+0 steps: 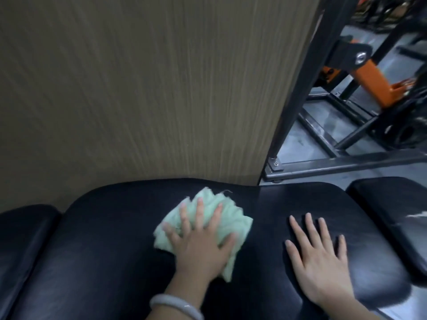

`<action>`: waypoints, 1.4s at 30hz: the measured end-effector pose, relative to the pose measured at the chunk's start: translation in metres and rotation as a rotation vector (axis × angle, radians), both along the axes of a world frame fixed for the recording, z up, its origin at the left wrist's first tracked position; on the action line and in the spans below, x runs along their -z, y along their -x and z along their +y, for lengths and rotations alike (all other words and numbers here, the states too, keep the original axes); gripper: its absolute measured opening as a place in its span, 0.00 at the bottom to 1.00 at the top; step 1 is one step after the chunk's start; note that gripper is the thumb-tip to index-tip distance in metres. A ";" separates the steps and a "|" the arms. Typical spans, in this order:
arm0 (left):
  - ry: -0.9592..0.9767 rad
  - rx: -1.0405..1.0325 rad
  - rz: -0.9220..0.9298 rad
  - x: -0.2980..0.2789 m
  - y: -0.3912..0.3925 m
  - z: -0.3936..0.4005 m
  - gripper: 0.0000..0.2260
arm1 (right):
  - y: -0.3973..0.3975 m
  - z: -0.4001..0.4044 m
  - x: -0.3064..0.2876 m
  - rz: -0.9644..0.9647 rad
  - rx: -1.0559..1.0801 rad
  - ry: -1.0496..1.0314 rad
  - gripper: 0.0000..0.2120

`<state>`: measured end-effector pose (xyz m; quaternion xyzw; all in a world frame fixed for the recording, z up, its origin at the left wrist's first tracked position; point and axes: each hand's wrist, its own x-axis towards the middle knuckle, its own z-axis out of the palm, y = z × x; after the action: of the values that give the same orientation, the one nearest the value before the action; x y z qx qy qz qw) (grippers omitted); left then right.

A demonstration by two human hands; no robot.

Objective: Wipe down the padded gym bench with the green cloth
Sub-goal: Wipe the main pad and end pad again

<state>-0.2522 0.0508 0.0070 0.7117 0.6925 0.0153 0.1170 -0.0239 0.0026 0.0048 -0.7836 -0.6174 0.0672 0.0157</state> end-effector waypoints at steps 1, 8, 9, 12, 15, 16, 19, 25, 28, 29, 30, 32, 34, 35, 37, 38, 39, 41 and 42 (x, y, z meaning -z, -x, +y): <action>-0.025 -0.020 0.016 0.002 0.014 -0.003 0.31 | 0.000 0.000 0.001 0.001 -0.007 -0.001 0.32; -0.036 -0.012 -0.002 0.004 -0.015 -0.072 0.33 | -0.004 0.007 0.000 -0.018 -0.081 0.047 0.33; -0.029 0.016 -0.009 0.000 -0.031 -0.076 0.34 | -0.004 0.008 0.000 -0.016 -0.087 0.047 0.33; -0.038 0.075 -0.038 -0.004 -0.068 -0.066 0.32 | -0.005 0.010 -0.001 -0.005 -0.110 0.062 0.33; -0.044 0.095 -0.043 -0.003 -0.089 -0.036 0.29 | -0.004 0.010 -0.002 0.016 -0.108 0.010 0.32; -0.055 0.107 -0.032 -0.003 -0.094 -0.025 0.28 | -0.005 0.010 -0.001 0.014 -0.108 0.001 0.32; -0.086 0.139 0.011 0.002 -0.101 0.000 0.29 | -0.006 0.011 0.004 0.040 -0.114 -0.027 0.32; -0.062 0.085 0.030 -0.003 -0.070 -0.004 0.30 | -0.008 0.013 0.007 0.007 -0.095 0.005 0.26; -0.086 -0.046 0.083 0.007 -0.041 -0.028 0.30 | -0.009 0.013 0.007 0.020 -0.115 -0.023 0.28; -0.079 -0.090 0.090 0.009 -0.036 -0.038 0.29 | -0.010 0.013 0.006 0.030 -0.113 -0.024 0.29; -0.035 -0.138 0.082 0.009 -0.035 -0.048 0.29 | -0.010 0.013 0.005 0.035 -0.112 -0.018 0.29; -0.006 -0.205 0.089 0.010 -0.043 -0.065 0.30 | -0.008 0.013 0.002 0.046 -0.114 -0.012 0.30; -0.021 -0.255 0.076 0.006 -0.059 -0.076 0.30 | -0.007 0.013 -0.001 0.071 -0.122 -0.015 0.32; -0.030 -0.271 0.055 0.006 -0.068 -0.080 0.31 | -0.008 0.013 -0.003 0.086 -0.133 -0.014 0.34; -0.017 -0.276 0.010 0.003 -0.086 -0.085 0.32 | -0.012 0.012 -0.005 0.151 -0.153 -0.020 0.36; -0.001 -0.275 -0.011 0.001 -0.094 -0.085 0.32 | -0.015 0.012 -0.006 0.217 -0.163 -0.034 0.37; -0.006 -0.272 -0.017 0.001 -0.102 -0.085 0.32 | -0.018 0.012 -0.009 0.289 -0.178 -0.050 0.37; -0.008 -0.260 -0.023 0.003 -0.116 -0.081 0.32 | -0.022 0.009 -0.011 0.359 -0.234 -0.037 0.35; 0.000 -0.251 -0.035 0.002 -0.122 -0.077 0.32 | -0.023 0.008 -0.013 0.355 -0.274 -0.034 0.34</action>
<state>-0.1301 -0.0263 0.0048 0.6192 0.7739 0.0421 0.1262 -0.0007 0.0109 0.0175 -0.6678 -0.7067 0.1954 0.1280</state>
